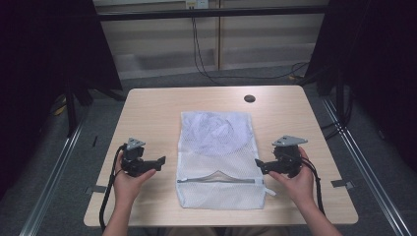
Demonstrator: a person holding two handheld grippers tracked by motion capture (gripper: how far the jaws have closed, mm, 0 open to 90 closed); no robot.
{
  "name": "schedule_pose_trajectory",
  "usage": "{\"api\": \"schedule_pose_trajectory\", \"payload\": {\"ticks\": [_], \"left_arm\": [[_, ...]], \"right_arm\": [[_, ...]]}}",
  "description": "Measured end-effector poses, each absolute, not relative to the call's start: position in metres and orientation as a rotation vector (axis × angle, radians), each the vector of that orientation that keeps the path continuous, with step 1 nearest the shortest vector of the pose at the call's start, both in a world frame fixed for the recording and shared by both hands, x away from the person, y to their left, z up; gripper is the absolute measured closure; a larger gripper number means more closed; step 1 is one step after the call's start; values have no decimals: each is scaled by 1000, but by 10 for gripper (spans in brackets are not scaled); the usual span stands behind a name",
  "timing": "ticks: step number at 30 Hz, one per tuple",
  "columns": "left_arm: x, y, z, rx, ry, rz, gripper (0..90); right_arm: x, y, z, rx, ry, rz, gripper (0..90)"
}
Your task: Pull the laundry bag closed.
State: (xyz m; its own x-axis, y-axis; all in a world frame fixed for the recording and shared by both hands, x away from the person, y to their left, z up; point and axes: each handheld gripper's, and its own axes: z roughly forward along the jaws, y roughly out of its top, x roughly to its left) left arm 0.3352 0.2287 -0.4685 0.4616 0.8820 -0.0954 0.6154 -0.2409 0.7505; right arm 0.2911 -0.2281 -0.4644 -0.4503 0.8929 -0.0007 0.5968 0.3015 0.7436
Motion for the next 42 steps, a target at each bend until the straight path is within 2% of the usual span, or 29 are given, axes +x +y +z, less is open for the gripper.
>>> {"api": "schedule_pose_trajectory", "payload": {"ticks": [7, 31, 42], "left_arm": [[334, 230, -463, 1978, 1262, 436, 74], [328, 236, -457, 1974, 1262, 425, 73], [326, 237, -456, 1965, 1251, 407, 73]], "right_arm": [[288, -217, -460, 1320, 2193, 983, 54], [299, -138, -455, 1308, 2370, 1157, 120], [302, -108, -454, 1266, 2438, 1160, 120]]}}
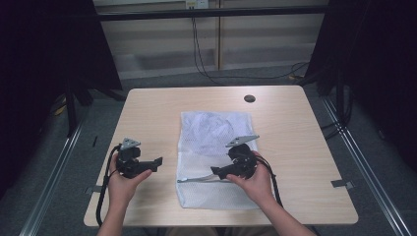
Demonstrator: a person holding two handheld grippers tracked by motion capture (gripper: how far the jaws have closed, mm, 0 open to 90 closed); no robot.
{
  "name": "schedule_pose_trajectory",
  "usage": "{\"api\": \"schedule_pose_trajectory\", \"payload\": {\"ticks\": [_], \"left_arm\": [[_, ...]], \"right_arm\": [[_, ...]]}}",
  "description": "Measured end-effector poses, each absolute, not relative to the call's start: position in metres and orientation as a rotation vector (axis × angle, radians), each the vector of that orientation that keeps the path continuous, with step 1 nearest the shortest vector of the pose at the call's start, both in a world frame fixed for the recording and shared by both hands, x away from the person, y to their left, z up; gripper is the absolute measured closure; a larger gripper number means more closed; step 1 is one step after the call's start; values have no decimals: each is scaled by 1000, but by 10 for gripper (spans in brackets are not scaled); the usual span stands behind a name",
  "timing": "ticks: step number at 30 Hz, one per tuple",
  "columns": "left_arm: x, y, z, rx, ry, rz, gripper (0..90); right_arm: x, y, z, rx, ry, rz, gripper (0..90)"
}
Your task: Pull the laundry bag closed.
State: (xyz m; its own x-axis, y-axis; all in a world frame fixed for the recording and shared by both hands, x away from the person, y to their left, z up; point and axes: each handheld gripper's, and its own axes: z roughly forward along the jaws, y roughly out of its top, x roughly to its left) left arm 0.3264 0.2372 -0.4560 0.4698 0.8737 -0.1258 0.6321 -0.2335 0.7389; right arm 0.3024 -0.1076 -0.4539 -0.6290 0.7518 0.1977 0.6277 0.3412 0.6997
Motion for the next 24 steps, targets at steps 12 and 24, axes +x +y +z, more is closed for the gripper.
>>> {"api": "schedule_pose_trajectory", "payload": {"ticks": [12, 24], "left_arm": [[326, 240, -455, 1966, 1256, 400, 72], [326, 243, -454, 1967, 1248, 388, 72]], "right_arm": [[306, -84, -459, 1230, 2491, 1162, 140], [308, -65, -462, 1219, 2529, 1203, 183]]}}
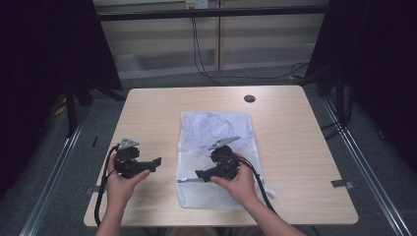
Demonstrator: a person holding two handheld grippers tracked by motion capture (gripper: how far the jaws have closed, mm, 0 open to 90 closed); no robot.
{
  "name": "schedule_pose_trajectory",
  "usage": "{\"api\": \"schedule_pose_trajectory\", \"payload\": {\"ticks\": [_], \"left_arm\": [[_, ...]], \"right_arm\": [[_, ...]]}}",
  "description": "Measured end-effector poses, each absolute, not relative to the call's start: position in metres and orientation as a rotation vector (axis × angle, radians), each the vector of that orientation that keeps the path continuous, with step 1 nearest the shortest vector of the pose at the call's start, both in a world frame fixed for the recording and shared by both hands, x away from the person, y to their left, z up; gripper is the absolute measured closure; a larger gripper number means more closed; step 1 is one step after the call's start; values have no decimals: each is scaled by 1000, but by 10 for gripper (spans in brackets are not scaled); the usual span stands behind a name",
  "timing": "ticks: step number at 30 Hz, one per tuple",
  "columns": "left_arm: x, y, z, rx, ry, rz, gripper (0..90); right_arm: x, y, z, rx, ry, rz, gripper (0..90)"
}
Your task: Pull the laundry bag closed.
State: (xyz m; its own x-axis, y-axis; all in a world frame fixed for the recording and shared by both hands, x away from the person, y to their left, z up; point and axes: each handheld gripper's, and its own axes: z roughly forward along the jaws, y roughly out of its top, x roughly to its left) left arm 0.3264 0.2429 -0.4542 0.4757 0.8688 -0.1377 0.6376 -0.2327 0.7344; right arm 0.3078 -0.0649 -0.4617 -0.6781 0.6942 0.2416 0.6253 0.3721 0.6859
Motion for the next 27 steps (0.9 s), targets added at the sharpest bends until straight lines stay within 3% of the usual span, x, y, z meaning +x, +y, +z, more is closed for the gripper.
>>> {"api": "schedule_pose_trajectory", "payload": {"ticks": [16, 24, 27], "left_arm": [[326, 246, -454, 1957, 1265, 390, 73], [326, 247, -453, 1948, 1273, 392, 73], [326, 248, -453, 1935, 1278, 387, 74]], "right_arm": [[308, -46, -469, 1219, 2562, 1232, 229], [310, -41, -472, 1247, 2570, 1290, 277], [310, -39, -472, 1263, 2567, 1315, 333]]}}
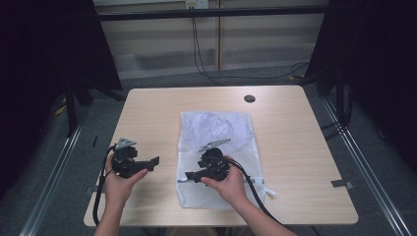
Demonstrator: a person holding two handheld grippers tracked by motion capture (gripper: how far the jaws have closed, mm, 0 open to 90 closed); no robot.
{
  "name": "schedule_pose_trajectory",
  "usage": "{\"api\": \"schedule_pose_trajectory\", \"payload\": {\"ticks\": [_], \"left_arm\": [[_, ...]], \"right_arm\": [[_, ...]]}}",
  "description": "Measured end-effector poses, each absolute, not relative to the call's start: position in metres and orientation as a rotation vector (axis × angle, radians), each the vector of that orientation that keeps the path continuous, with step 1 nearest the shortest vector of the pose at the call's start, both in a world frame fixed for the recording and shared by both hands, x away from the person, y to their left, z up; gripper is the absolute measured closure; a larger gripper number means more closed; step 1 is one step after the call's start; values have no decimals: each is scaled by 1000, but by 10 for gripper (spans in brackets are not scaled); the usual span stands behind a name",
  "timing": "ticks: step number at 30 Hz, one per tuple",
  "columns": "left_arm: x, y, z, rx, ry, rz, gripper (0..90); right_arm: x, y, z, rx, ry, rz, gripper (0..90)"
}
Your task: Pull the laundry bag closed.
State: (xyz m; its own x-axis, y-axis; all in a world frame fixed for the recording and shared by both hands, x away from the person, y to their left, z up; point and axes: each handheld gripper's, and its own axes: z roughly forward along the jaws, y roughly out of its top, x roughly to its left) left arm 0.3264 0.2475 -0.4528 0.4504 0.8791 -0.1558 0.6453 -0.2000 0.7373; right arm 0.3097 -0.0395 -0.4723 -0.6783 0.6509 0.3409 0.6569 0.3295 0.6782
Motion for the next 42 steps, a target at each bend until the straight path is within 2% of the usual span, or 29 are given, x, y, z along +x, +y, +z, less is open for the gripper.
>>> {"api": "schedule_pose_trajectory", "payload": {"ticks": [9, 11, 15, 18, 20, 24, 42], "left_arm": [[326, 249, -452, 1937, 1279, 382, 75], [326, 249, -452, 1937, 1280, 382, 75], [326, 249, -452, 1934, 1281, 382, 76], [326, 249, -452, 1933, 1283, 380, 76], [326, 250, -452, 1935, 1282, 381, 76], [326, 251, -452, 1932, 1283, 382, 78], [326, 249, -452, 1942, 1283, 378, 81]], "right_arm": [[310, -34, -473, -1285, -2435, -1363, 407], [310, -32, -474, -1297, -2407, -1358, 452], [310, -31, -475, -1323, -2372, -1360, 469], [310, -30, -476, -1340, -2344, -1349, 511], [310, -28, -478, -1349, -2331, -1322, 573], [311, -26, -482, -1351, -2322, -1286, 613], [314, -21, -493, -1395, -2318, -1185, 655]]}}
